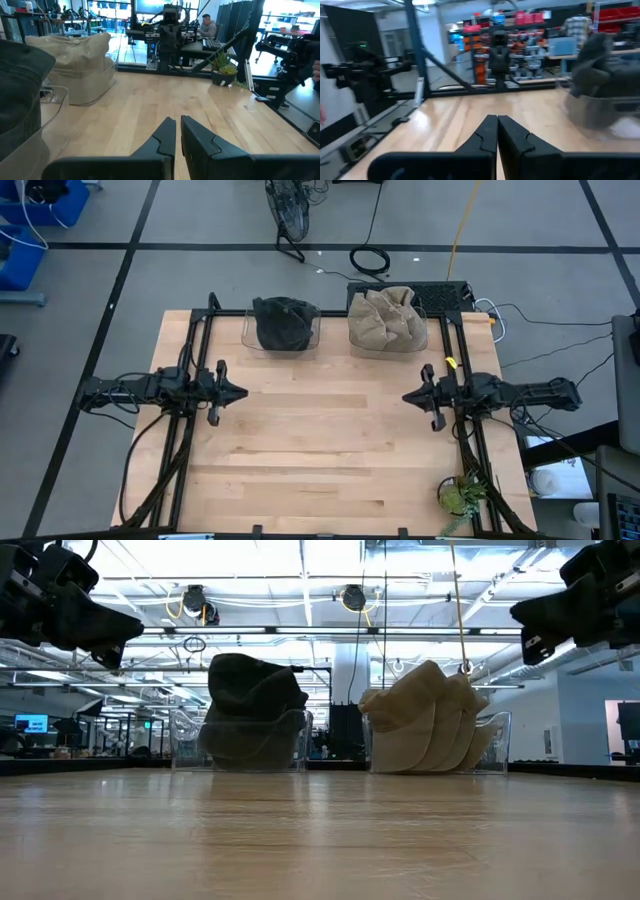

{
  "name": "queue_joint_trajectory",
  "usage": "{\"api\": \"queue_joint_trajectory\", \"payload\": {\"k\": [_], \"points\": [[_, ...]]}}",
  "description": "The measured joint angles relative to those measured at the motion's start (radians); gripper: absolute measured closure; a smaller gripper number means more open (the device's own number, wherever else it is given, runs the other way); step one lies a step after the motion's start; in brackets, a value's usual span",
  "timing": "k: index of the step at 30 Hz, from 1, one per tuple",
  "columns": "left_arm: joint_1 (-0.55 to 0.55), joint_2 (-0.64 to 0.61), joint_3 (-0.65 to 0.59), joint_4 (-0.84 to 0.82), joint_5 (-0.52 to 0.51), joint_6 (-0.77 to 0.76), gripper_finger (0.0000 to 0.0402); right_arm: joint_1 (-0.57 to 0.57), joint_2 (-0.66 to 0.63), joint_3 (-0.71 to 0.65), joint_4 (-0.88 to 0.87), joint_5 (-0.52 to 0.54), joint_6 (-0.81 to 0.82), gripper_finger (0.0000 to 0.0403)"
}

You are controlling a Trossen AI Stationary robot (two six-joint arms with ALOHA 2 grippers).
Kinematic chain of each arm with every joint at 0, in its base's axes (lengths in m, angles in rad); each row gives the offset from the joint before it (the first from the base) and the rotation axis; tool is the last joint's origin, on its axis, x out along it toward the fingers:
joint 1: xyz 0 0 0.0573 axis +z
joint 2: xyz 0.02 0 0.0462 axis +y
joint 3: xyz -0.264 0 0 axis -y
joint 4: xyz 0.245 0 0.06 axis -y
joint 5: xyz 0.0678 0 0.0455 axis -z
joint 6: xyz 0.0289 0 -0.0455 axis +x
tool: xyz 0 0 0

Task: Pick & Place hat
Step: Return to Home Position

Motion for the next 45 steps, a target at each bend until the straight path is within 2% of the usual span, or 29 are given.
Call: {"api": "queue_joint_trajectory", "payload": {"k": [5, 8, 15, 45], "points": [[0.0, 0.0, 0.0, 0.0, 0.0, 0.0, 0.0366, 0.0, -0.054, 0.0, -0.036, 0.064, 0.004, 0.0403], [0.0, 0.0, 0.0, 0.0, 0.0, 0.0, 0.0366, 0.0, -0.052, 0.0, -0.043, 0.065, 0.001, 0.0403], [0.0, 0.0, 0.0, 0.0, 0.0, 0.0, 0.0366, -0.001, -0.048, 0.0, -0.072, 0.165, 0.0, 0.0403], [-0.003, -0.005, 0.001, 0.003, 0.0, 0.0, 0.0366, -0.001, -0.047, 0.0, -0.043, 0.164, -0.004, 0.0403]]}}
